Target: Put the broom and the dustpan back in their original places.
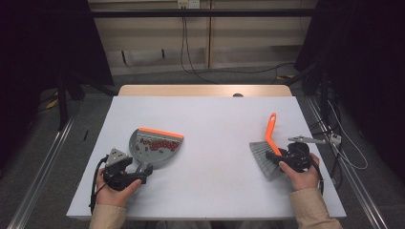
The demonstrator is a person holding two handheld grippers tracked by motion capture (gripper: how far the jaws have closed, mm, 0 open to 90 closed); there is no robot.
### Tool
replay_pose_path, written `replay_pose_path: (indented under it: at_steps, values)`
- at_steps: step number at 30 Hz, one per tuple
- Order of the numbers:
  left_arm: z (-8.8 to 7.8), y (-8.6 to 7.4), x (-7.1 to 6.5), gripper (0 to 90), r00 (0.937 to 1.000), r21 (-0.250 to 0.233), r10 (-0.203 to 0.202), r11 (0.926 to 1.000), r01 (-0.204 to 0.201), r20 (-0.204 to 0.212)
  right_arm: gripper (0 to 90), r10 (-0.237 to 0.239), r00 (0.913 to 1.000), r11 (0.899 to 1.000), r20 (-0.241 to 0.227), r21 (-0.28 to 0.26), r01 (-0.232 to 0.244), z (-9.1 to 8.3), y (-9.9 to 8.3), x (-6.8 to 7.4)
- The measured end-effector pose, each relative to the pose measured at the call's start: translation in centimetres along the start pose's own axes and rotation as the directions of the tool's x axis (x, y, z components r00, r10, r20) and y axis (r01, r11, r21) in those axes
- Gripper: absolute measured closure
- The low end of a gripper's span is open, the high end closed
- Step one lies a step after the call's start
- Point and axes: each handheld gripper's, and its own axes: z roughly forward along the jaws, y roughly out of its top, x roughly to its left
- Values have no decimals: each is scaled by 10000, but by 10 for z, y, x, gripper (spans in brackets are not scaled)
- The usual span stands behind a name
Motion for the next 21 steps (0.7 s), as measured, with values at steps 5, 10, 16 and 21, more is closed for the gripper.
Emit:
replay_pose_path:
  at_steps: [5,10,16,21]
  values:
    - [-1,1,1,90,9995,-155,101,9998,-96,290,262,-456,9987,9960,-223,-786,437,-9,1,-2]
    - [-1,1,2,63,9975,-357,252,9991,-229,664,161,-1046,9937,9898,-392,-1011,1002,-15,0,3]
    - [-3,1,5,56,9889,-672,837,9949,-758,1225,113,-1699,9829,9802,-706,-1147,1612,-20,-2,8]
    - [-6,0,10,53,9823,-972,1069,9909,-926,1541,111,-1787,9799,9782,-881,-1231,1674,-26,-6,11]
